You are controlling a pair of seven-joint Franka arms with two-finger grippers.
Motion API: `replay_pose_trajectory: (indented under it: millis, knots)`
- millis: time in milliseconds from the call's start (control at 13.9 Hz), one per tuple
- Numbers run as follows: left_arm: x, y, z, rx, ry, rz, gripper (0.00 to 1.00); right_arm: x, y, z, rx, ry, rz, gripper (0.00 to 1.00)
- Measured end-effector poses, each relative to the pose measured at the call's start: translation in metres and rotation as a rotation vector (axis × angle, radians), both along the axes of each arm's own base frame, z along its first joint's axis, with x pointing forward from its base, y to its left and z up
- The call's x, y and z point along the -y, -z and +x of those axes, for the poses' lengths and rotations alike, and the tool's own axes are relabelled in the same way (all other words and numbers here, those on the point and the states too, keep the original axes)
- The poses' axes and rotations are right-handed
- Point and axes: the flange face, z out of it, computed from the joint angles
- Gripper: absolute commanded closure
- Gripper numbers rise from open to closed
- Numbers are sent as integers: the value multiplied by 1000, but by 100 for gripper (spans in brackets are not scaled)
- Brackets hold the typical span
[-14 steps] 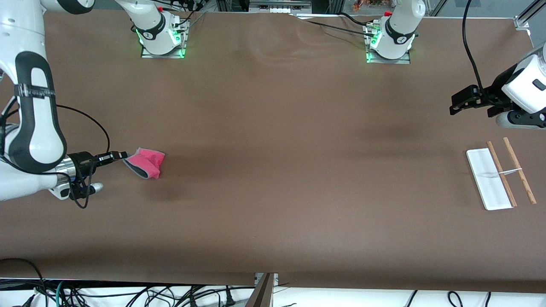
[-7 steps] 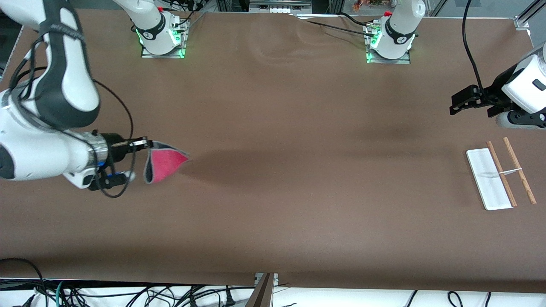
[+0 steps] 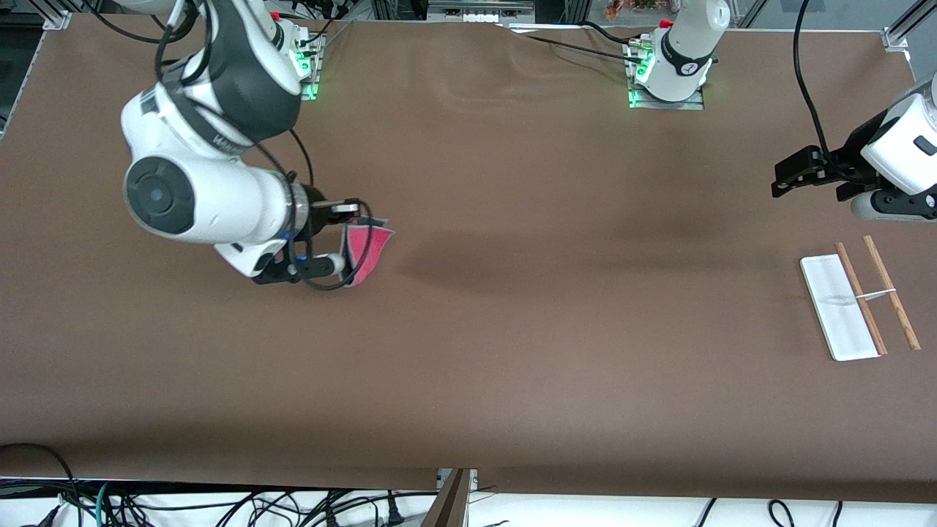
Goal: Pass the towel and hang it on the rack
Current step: 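Lift the pink towel with the right gripper toward the table middle, then move the left gripper toward the towel held by the right gripper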
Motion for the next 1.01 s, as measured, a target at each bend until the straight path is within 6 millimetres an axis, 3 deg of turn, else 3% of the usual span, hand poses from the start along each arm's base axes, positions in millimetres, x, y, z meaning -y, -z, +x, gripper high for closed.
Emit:
replay_pose_trajectory:
  millis: [432, 720, 1008]
  knots:
    - [15, -2, -2, 2, 24, -22, 0, -95, -22, -41, 110, -42, 49, 100]
    - [34, -5, -5, 3, 51, -65, 0, -122, -36, -54, 168, -66, 89, 100]
    - [35, -6, -5, 2, 50, -82, 0, -125, -58, -59, 208, -67, 116, 100]
